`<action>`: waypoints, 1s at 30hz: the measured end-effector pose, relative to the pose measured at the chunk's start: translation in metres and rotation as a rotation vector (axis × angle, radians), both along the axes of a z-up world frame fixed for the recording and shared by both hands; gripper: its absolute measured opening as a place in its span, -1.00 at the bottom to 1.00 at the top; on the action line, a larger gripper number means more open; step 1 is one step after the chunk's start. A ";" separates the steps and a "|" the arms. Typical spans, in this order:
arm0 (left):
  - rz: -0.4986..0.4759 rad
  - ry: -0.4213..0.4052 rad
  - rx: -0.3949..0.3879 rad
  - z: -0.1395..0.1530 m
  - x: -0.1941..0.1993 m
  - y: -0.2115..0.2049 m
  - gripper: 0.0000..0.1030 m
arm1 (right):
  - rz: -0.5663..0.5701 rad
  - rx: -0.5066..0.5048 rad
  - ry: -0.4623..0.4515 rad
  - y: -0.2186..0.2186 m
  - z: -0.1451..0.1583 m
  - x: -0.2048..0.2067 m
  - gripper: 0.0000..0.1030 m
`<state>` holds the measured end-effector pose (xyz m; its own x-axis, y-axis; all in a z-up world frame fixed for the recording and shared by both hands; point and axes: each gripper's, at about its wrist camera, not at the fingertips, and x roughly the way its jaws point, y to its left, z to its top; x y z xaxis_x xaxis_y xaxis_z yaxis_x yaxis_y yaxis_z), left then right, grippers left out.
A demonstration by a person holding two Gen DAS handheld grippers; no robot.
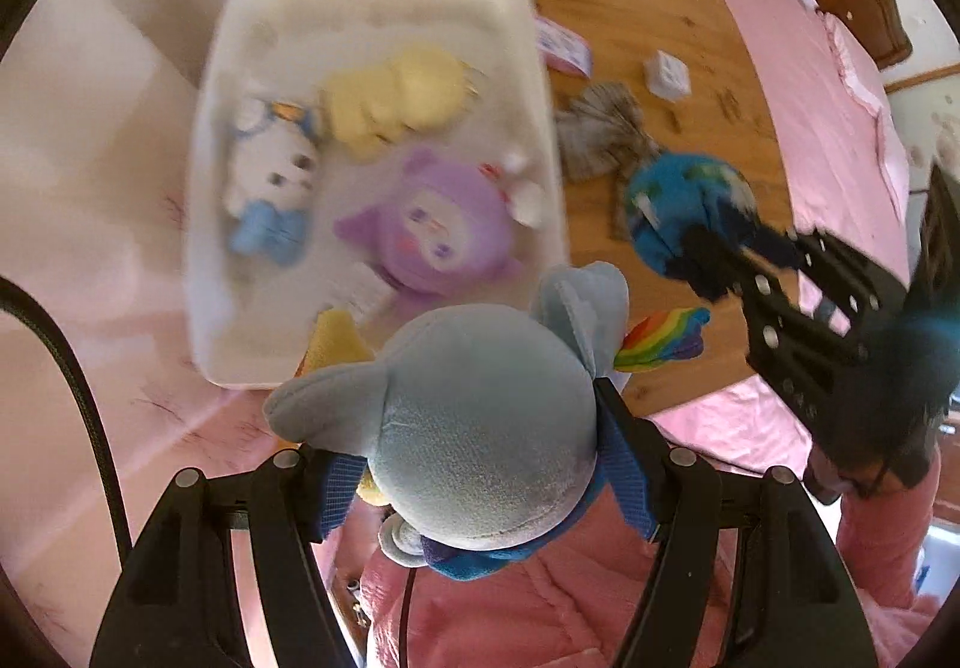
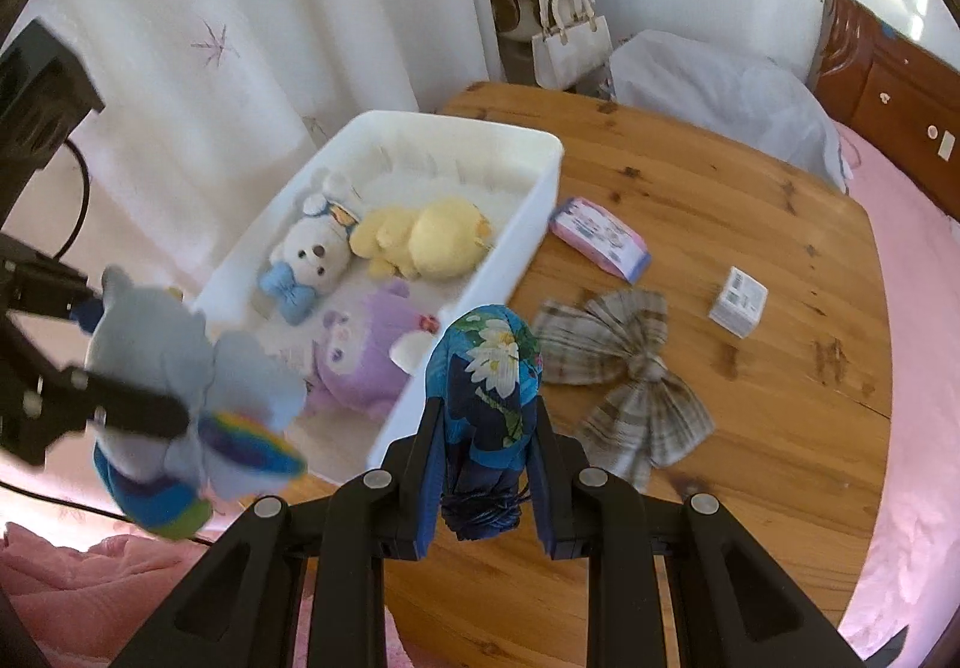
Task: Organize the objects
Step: 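Carry the unicorn with the left tool while the right tool carries the ball over the tray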
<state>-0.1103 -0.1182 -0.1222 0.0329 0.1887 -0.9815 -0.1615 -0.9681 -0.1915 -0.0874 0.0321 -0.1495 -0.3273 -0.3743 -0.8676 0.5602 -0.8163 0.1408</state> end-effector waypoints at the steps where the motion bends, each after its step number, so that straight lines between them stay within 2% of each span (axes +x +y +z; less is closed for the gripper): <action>1: 0.006 0.009 -0.009 0.002 -0.004 -0.005 0.41 | -0.003 -0.006 0.005 -0.005 0.001 0.001 -0.51; 5: 0.044 0.042 -0.041 0.005 -0.021 -0.041 0.41 | -0.011 -0.032 0.018 -0.023 0.004 0.003 -0.51; 10: 0.087 0.069 -0.040 0.002 -0.042 -0.068 0.41 | -0.007 -0.053 0.020 -0.044 0.002 0.005 -0.51; 20: 0.172 0.190 0.043 0.003 -0.063 -0.082 0.42 | 0.039 -0.116 -0.004 -0.082 -0.006 0.016 -0.51; 30: 0.204 0.300 0.119 0.001 -0.081 -0.081 0.43 | 0.114 -0.133 0.006 -0.116 -0.007 0.027 -0.50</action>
